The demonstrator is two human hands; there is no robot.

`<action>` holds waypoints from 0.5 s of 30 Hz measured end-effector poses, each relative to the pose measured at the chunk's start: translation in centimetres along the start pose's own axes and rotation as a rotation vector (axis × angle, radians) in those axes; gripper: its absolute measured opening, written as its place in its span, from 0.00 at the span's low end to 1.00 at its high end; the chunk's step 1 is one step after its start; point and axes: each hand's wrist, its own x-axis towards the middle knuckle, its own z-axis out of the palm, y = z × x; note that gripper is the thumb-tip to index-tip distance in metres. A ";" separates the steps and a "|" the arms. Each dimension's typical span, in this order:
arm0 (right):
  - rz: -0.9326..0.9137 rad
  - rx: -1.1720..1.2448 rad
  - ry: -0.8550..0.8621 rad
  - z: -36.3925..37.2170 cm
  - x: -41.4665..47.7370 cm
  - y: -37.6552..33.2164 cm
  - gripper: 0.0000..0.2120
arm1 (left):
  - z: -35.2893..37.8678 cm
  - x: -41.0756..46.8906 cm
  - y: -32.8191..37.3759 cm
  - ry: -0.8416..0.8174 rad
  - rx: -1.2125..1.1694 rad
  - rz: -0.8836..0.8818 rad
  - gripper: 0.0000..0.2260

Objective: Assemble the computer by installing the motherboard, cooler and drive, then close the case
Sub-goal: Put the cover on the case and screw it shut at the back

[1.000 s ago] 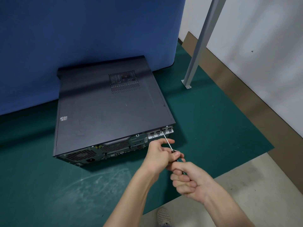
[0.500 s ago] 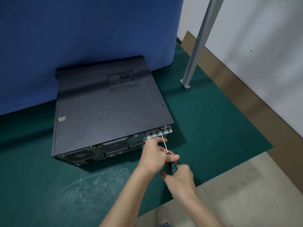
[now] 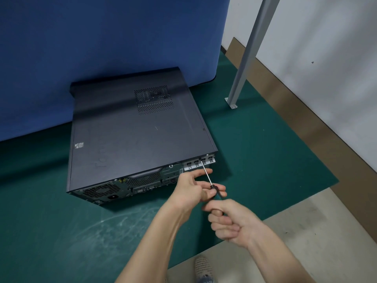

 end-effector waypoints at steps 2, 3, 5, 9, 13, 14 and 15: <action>-0.015 0.006 0.017 -0.3 -0.4 -0.2 0.18 | 0.7 0.1 0.1 0.094 0.033 0.010 0.21; -0.075 -0.067 0.094 -0.4 -0.3 0.2 0.18 | 1.1 0.3 0.1 0.175 0.115 0.014 0.21; -0.203 -0.365 0.292 0.5 -0.6 0.7 0.19 | 1.5 0.7 0.2 0.307 0.345 0.037 0.21; -0.196 -0.153 0.197 0.6 0.0 0.4 0.17 | 0.8 0.4 0.0 0.153 0.185 0.021 0.23; -0.040 0.051 -0.022 -0.2 -0.4 -0.2 0.18 | 1.1 0.1 -0.3 0.115 -0.054 -0.006 0.22; -0.101 -0.072 0.063 -0.2 -0.3 0.3 0.18 | 1.3 0.4 -0.2 0.202 0.048 0.000 0.21; -0.183 -0.266 0.184 0.1 -0.3 0.6 0.19 | 1.5 0.7 -0.1 0.280 0.203 0.019 0.20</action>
